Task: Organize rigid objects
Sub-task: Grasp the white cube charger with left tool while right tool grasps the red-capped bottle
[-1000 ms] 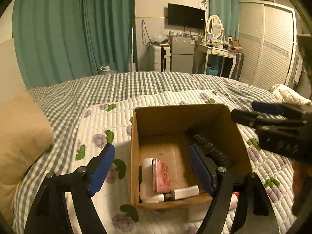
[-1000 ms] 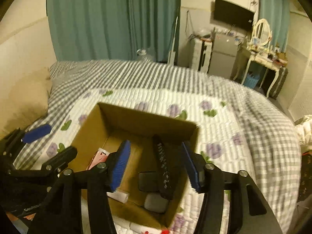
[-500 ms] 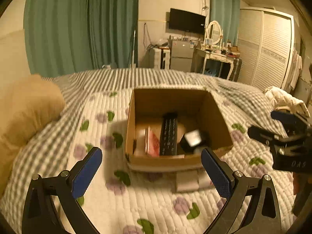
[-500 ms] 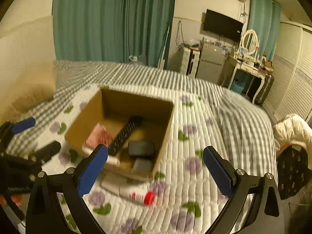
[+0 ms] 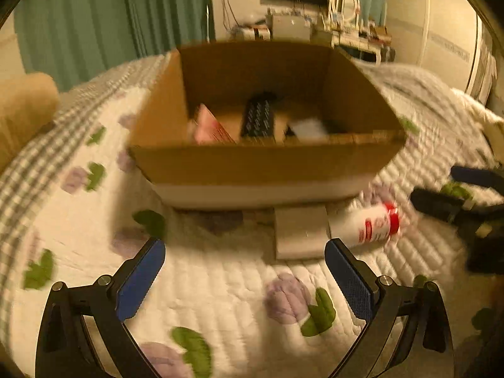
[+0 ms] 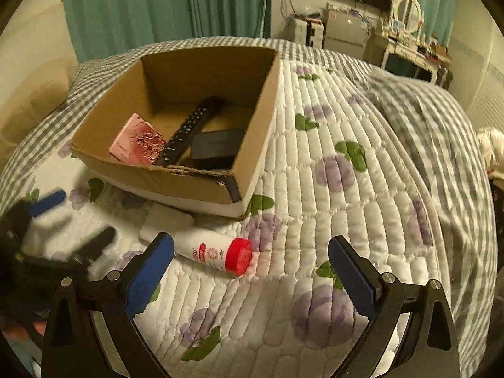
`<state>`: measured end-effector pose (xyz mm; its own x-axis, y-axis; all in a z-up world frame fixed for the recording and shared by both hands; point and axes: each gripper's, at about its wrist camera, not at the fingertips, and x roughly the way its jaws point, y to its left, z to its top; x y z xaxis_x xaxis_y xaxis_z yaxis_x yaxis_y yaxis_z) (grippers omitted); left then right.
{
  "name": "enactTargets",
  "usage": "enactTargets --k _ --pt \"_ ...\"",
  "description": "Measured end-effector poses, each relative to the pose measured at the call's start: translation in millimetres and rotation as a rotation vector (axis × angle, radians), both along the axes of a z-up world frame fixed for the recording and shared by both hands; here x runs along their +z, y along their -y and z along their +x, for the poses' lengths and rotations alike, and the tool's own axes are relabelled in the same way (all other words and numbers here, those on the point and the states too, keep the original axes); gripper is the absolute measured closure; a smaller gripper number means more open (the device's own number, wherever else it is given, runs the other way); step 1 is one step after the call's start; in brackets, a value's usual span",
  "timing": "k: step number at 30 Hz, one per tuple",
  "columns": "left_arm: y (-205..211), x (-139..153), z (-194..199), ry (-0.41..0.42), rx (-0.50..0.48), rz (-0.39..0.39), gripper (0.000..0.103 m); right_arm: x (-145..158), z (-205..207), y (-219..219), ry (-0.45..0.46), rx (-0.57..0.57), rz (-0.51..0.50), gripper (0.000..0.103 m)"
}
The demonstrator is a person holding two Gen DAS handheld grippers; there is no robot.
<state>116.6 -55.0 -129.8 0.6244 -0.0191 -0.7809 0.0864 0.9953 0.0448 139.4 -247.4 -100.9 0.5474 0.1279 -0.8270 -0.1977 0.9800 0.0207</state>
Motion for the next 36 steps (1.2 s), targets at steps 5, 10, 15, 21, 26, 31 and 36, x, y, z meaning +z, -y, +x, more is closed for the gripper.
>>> enactTargets --k 5,10,15,21,26,31,36 --pt "17.4 -27.8 10.5 -0.059 -0.007 0.052 0.0 -5.5 5.0 9.6 -0.033 -0.037 0.051 0.004" --pt "25.1 -41.9 25.2 -0.107 -0.023 0.02 0.001 -7.7 6.9 13.1 -0.052 -0.043 0.077 0.004" --pt "32.8 -47.2 39.9 -0.116 -0.032 0.005 0.013 -10.7 9.4 10.8 -0.066 -0.038 0.076 0.004" --pt "32.3 -47.4 40.4 -0.148 -0.078 -0.055 0.052 -13.0 9.8 10.7 -0.074 -0.041 0.069 0.004" --pt "16.0 -36.5 25.6 -0.152 -0.053 -0.09 0.052 -15.1 10.3 5.8 -0.08 -0.031 0.035 0.004" --pt "-5.0 -9.8 -3.5 -0.093 -0.012 -0.114 0.052 -20.9 13.0 -13.7 -0.104 0.042 -0.023 0.004" --pt "-21.5 8.0 -23.0 -0.046 0.026 -0.09 0.052 -34.7 22.0 -46.0 -0.149 0.153 -0.07 0.005"
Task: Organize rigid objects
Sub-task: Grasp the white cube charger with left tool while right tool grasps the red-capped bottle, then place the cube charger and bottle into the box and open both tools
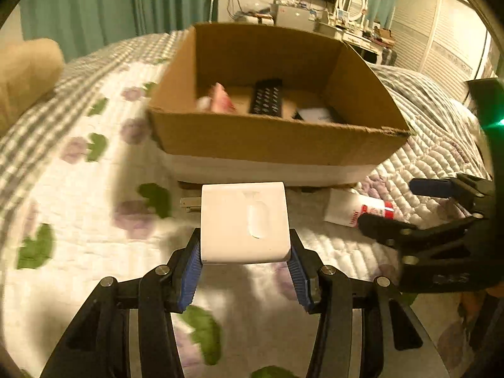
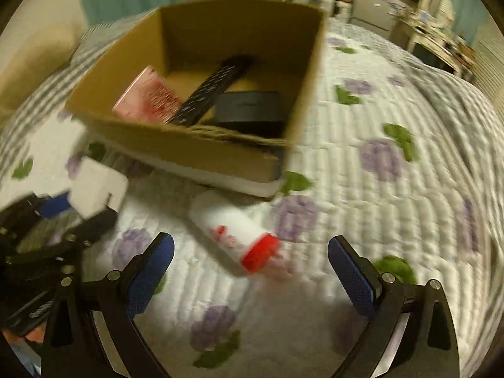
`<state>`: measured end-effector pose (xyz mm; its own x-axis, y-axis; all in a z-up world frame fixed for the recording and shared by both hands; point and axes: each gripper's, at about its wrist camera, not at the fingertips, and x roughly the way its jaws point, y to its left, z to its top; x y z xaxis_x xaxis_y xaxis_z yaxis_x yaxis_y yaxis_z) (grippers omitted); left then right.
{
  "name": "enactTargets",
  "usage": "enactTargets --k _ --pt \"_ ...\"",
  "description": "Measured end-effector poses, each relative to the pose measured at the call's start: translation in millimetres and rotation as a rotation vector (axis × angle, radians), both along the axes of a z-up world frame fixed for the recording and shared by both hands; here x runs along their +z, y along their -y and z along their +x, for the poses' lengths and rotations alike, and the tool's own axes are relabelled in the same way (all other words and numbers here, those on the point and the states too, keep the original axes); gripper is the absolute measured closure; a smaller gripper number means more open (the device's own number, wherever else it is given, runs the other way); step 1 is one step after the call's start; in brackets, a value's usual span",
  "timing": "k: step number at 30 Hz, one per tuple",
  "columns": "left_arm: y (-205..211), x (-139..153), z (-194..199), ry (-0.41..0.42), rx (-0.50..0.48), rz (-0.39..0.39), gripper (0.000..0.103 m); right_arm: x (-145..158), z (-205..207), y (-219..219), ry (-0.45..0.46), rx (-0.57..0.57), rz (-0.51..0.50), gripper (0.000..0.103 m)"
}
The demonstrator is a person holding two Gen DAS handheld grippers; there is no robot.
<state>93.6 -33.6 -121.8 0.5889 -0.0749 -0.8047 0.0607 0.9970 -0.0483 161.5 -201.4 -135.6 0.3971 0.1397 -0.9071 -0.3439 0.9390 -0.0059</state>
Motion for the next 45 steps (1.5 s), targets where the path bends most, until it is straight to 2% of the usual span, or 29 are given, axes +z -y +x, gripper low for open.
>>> enactTargets --k 2,5,9,15,19,25,32,37,40,45 --pt "-8.3 9.1 2.5 0.013 0.019 0.01 0.052 -8.5 8.7 -8.9 -0.027 0.017 -0.019 0.008" --pt "-20.3 7.2 3.5 0.017 0.038 -0.004 0.052 -24.9 21.2 -17.7 -0.074 0.025 -0.053 0.013" --pt "-28.2 2.4 8.6 0.014 0.051 -0.009 0.052 -44.0 25.6 -22.7 -0.135 0.03 -0.091 0.026" --pt "-28.6 2.3 4.4 0.016 0.05 -0.006 0.052 -38.1 7.9 -28.9 -0.099 0.064 -0.117 0.052" --pt "-27.2 6.4 -0.1 0.022 0.033 -0.003 0.052 -25.9 -12.7 -37.4 -0.08 0.125 -0.066 0.066" --pt "-23.7 15.8 -6.6 0.039 0.021 0.006 0.052 2.3 -43.8 -42.6 0.029 0.144 -0.002 0.067" --pt "-20.3 37.9 -13.1 0.082 0.004 -0.005 0.052 44.3 -57.6 -32.9 0.115 0.147 0.074 0.068" --pt "-20.1 69.4 -18.0 0.144 -0.003 -0.036 0.052 90.7 -62.3 -37.5 0.22 0.148 0.113 0.067" --pt "-19.4 98.7 -11.6 0.193 -0.013 -0.067 0.052 117.1 -62.2 -37.8 0.301 0.133 0.107 0.067" --pt "-8.0 131.9 17.0 0.268 -0.044 -0.038 0.052 153.2 -36.9 -28.0 0.388 0.082 0.103 0.067"
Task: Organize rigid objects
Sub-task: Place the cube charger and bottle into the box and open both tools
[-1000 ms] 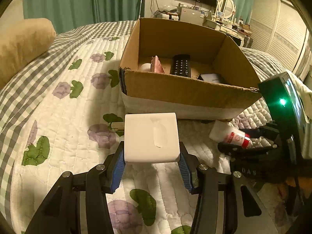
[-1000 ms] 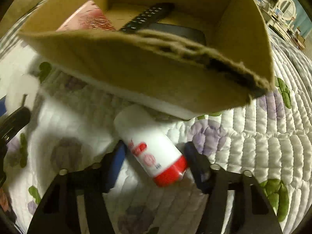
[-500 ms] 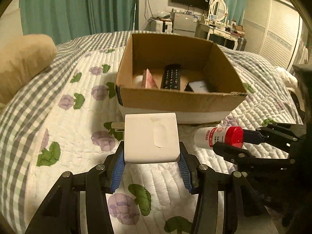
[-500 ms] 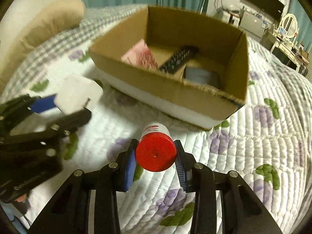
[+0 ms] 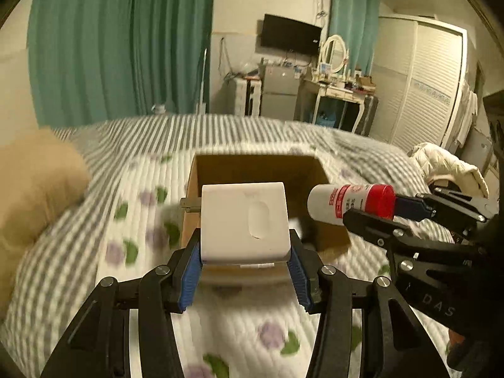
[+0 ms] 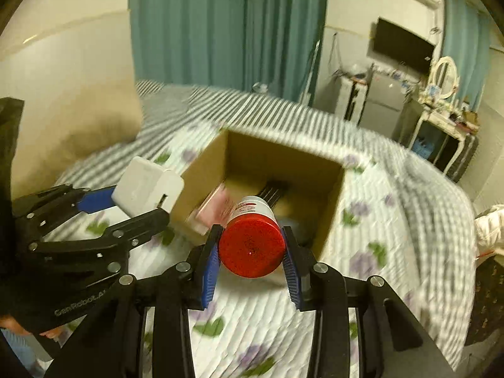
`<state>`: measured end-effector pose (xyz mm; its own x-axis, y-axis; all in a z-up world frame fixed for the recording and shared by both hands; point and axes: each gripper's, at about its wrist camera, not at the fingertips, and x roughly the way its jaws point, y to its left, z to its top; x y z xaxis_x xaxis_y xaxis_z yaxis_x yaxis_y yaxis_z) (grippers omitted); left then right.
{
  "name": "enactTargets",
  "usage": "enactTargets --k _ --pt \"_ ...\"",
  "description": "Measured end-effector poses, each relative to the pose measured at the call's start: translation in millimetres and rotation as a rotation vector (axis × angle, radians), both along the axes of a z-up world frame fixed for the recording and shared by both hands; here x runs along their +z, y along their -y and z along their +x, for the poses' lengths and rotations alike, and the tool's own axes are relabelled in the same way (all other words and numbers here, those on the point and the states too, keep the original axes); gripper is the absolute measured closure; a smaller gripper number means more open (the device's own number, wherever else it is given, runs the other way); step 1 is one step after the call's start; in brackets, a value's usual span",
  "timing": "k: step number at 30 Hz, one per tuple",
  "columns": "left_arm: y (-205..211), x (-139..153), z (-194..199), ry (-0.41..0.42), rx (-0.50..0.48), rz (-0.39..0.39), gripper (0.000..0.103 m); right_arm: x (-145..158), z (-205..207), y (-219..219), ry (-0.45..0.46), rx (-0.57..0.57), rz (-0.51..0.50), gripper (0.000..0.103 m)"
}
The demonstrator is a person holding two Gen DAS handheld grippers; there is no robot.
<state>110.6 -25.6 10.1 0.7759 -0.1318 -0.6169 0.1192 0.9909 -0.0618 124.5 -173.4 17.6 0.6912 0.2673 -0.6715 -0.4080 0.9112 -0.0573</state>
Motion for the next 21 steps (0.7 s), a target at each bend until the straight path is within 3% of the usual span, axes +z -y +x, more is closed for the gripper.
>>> enactTargets --k 4,11,16,21 --pt "8.0 1.6 34.1 0.001 -0.011 0.023 0.052 16.2 24.2 6.7 0.035 -0.033 0.008 0.067" --pt "13.9 -43.4 91.8 -0.087 -0.017 0.042 0.052 2.3 62.9 11.2 0.006 -0.062 -0.014 0.067" --pt "16.9 -78.0 101.7 -0.139 -0.031 0.056 0.05 -19.1 74.9 15.7 -0.03 -0.063 -0.001 0.067" --pt "18.0 -72.1 101.9 -0.111 -0.037 0.075 0.047 -34.3 84.4 18.9 -0.054 -0.065 0.003 0.067"
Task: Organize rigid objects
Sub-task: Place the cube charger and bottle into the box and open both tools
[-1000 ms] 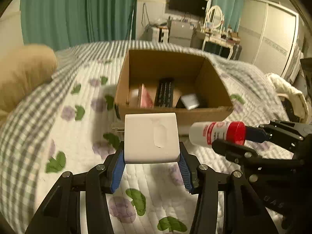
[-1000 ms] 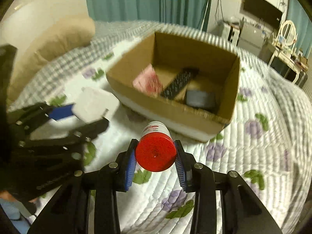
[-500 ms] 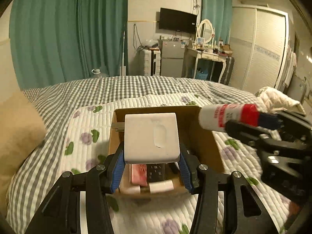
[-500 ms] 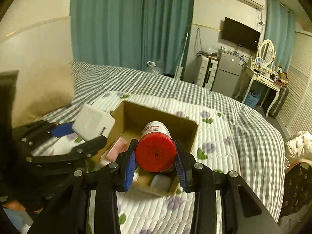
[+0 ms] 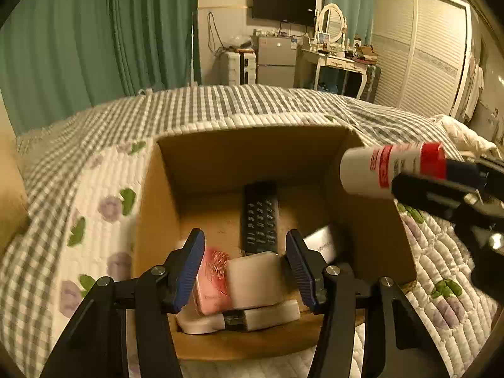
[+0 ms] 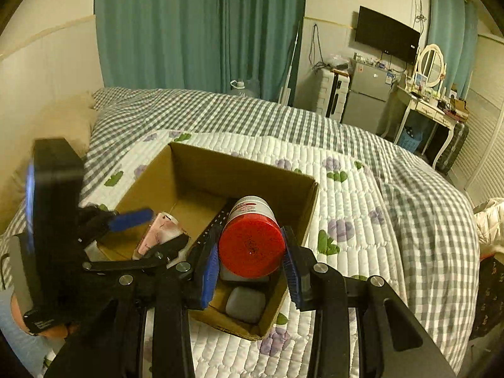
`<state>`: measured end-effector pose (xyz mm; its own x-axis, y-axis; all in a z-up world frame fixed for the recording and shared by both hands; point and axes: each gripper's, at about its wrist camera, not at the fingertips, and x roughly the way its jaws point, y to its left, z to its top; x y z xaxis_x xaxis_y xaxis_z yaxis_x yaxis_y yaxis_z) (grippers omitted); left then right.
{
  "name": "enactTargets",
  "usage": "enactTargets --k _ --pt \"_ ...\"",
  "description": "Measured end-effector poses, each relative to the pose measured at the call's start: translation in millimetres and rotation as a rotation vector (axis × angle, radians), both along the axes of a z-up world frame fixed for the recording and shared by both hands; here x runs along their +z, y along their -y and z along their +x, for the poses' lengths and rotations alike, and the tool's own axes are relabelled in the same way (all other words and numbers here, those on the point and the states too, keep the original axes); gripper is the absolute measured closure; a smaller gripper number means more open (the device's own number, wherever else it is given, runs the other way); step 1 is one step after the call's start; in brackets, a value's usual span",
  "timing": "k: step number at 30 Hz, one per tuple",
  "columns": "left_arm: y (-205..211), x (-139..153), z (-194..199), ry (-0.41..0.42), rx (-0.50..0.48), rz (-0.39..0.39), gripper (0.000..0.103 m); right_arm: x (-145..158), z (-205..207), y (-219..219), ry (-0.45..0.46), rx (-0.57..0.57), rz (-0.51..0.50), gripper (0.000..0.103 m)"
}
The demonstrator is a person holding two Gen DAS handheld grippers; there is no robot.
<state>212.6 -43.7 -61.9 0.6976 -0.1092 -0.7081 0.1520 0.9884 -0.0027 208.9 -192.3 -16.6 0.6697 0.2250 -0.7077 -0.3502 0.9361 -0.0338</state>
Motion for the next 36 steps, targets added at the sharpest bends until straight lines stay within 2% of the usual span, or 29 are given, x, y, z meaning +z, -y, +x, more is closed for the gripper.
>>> enactTargets --k 9,16,19,22,28,36 --pt "-23.2 24.4 6.2 0.042 0.081 -0.018 0.047 -6.1 24.1 -3.7 0.006 -0.03 0.009 0.067" --pt "-34.2 20.2 10.6 0.048 0.089 -0.017 0.047 -52.1 69.2 -11.3 -0.068 -0.101 -0.018 0.067" --pt "-35.3 18.4 9.6 0.05 0.084 -0.014 0.047 -59.7 76.2 -7.4 -0.118 -0.109 0.041 0.066" --pt "-34.5 21.6 5.4 0.059 0.083 -0.005 0.047 -45.0 66.5 -3.4 -0.073 -0.111 0.067 0.059" --pt "-30.6 48.9 -18.1 0.109 0.083 -0.001 0.047 0.7 34.8 5.3 0.003 -0.117 0.061 0.058" --pt "-21.8 126.1 -76.2 0.225 0.057 0.002 0.047 82.1 -42.7 16.7 0.136 -0.11 0.062 0.058"
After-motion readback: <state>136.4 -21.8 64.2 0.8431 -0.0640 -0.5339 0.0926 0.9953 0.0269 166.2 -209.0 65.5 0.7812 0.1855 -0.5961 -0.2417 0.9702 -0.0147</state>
